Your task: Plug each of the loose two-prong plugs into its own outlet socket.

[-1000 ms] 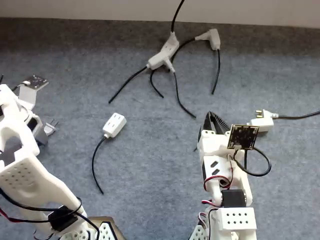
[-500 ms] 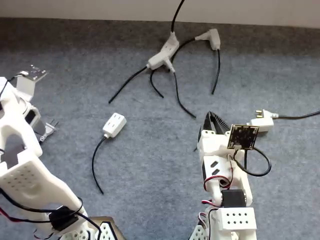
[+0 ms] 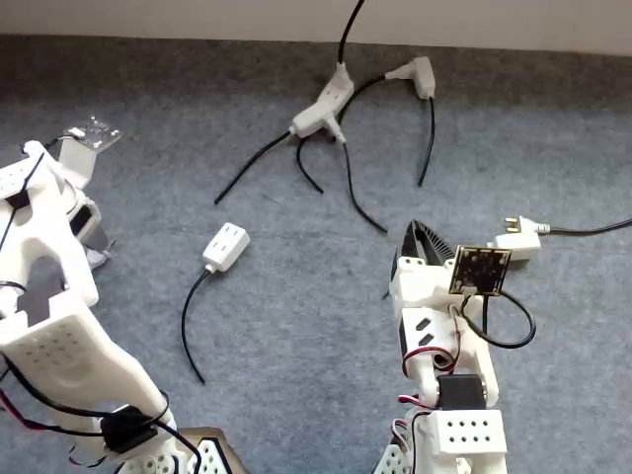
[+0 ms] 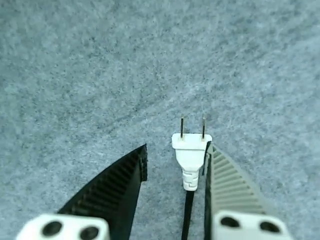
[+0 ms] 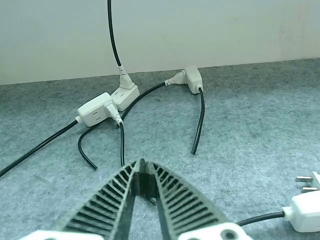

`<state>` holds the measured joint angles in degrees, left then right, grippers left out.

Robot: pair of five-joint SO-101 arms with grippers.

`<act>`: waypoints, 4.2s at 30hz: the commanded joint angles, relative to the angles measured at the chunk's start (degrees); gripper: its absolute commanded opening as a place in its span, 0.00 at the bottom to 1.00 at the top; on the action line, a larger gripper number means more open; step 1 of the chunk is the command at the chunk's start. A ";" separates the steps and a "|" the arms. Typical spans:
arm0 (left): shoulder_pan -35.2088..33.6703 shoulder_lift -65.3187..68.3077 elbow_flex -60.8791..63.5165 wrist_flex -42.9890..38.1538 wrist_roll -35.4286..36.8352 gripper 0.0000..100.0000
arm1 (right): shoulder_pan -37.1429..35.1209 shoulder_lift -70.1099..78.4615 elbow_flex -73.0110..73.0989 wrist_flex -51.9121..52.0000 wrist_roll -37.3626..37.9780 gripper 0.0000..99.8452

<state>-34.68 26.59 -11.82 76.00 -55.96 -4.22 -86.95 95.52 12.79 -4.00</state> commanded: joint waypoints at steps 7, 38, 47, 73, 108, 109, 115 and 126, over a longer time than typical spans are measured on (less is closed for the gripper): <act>0.04 4.00 -1.71 -2.11 -0.09 0.20 | -0.22 -0.57 8.13 0.13 0.79 0.01; -3.74 5.05 -1.01 5.27 -0.18 0.20 | -0.22 -0.66 8.13 0.13 0.79 0.01; -4.44 -1.19 -5.05 5.80 -0.09 0.20 | -0.22 -0.66 8.13 0.13 0.79 0.01; -3.03 5.14 -2.77 0.79 -0.18 0.20 | -0.22 -0.75 8.13 0.04 0.79 0.01; -0.22 4.44 -3.12 15.91 -0.09 0.16 | -0.22 -0.84 8.13 0.04 0.79 0.01; -0.48 4.44 -3.65 15.91 -0.09 0.16 | -0.22 -0.84 8.13 0.04 0.79 0.01; -2.68 4.62 -10.07 16.35 0.00 0.17 | -0.22 -0.84 8.13 0.04 0.79 0.01; -2.77 5.23 -4.97 11.69 -0.09 0.17 | -0.22 -0.84 8.13 0.04 0.79 0.01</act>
<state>-37.67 32.13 -18.24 89.63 -55.96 -4.22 -86.95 95.52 12.79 -4.00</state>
